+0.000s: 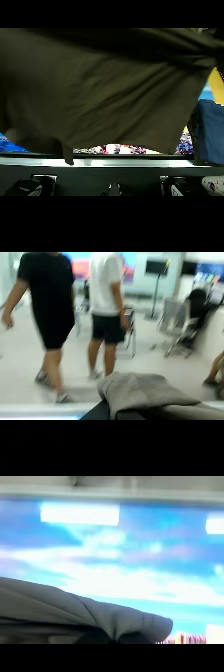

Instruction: Fold the shirts.

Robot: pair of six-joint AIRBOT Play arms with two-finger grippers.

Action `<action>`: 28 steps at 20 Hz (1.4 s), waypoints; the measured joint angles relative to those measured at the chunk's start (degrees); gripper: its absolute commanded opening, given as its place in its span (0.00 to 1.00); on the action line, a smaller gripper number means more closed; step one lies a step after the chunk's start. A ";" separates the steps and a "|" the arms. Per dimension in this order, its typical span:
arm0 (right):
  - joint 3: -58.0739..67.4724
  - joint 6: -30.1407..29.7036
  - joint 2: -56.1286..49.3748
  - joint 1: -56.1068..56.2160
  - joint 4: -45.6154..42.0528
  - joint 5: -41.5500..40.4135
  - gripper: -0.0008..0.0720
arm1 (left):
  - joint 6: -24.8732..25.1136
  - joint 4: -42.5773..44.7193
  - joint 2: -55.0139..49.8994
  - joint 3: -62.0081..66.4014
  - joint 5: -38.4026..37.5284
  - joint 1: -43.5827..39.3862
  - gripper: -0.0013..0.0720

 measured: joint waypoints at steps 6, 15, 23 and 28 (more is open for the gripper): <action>-4.92 2.19 -25.64 -0.04 0.09 3.23 0.04 | -0.24 1.73 -22.08 -8.00 -6.99 0.74 0.05; -4.94 5.35 -42.82 -2.67 14.32 0.15 0.81 | 0.17 -17.59 -43.25 -8.26 -18.38 5.09 0.70; -24.48 3.37 -31.80 -13.18 9.20 10.93 0.73 | 10.38 -23.34 -29.24 -34.67 -29.53 19.39 0.70; -37.86 0.92 -26.56 -14.16 8.50 8.26 0.87 | 15.41 -30.93 -24.28 -51.21 -22.49 21.90 0.66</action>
